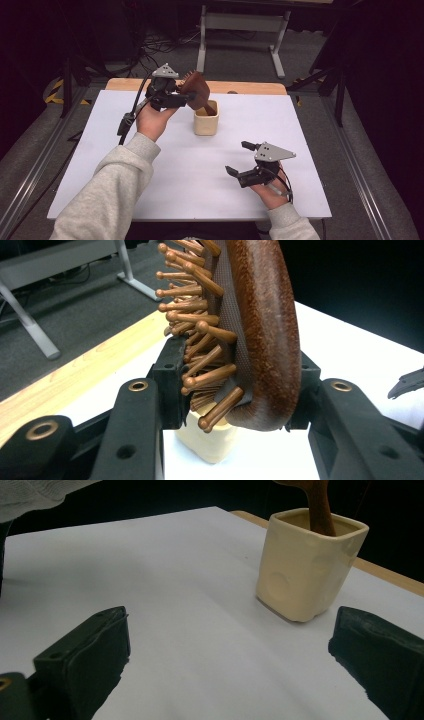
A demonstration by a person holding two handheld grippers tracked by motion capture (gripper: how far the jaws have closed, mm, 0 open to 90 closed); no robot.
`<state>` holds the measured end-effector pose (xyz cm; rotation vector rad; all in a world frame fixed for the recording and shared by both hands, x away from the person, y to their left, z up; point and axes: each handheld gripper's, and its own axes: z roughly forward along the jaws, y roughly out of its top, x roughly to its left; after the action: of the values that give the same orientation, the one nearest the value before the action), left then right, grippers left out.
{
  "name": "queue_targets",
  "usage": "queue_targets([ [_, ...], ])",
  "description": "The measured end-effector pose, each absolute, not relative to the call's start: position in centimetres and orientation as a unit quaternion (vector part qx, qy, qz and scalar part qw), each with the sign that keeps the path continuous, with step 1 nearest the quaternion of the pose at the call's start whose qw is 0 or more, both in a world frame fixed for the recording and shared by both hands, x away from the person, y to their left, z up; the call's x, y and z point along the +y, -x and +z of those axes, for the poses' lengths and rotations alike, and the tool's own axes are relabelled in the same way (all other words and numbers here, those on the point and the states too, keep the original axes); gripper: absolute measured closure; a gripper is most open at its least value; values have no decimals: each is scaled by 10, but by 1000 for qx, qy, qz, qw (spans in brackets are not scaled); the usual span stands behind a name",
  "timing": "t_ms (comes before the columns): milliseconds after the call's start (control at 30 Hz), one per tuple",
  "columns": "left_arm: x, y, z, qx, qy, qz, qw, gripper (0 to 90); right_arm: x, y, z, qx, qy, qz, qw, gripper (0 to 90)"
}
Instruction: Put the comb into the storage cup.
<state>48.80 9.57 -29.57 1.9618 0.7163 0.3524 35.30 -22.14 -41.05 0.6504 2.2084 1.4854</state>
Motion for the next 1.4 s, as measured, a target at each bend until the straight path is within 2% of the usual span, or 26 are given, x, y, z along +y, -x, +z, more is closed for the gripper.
queue_targets([
  [300, 92, -493, -302, 302, -813, 129, 482, 564, -222, -353, -411, 790, -233, 532, 198, 31],
  [1100, 82, -497, -311, 308, -827, 125, 454, 538, -221, -353, -411, 792, -230, 531, 195, 34],
  [1400, 86, -498, -311, 312, -823, 129, 457, 450, -220, -353, -411, 791, -231, 532, 194, 35],
])
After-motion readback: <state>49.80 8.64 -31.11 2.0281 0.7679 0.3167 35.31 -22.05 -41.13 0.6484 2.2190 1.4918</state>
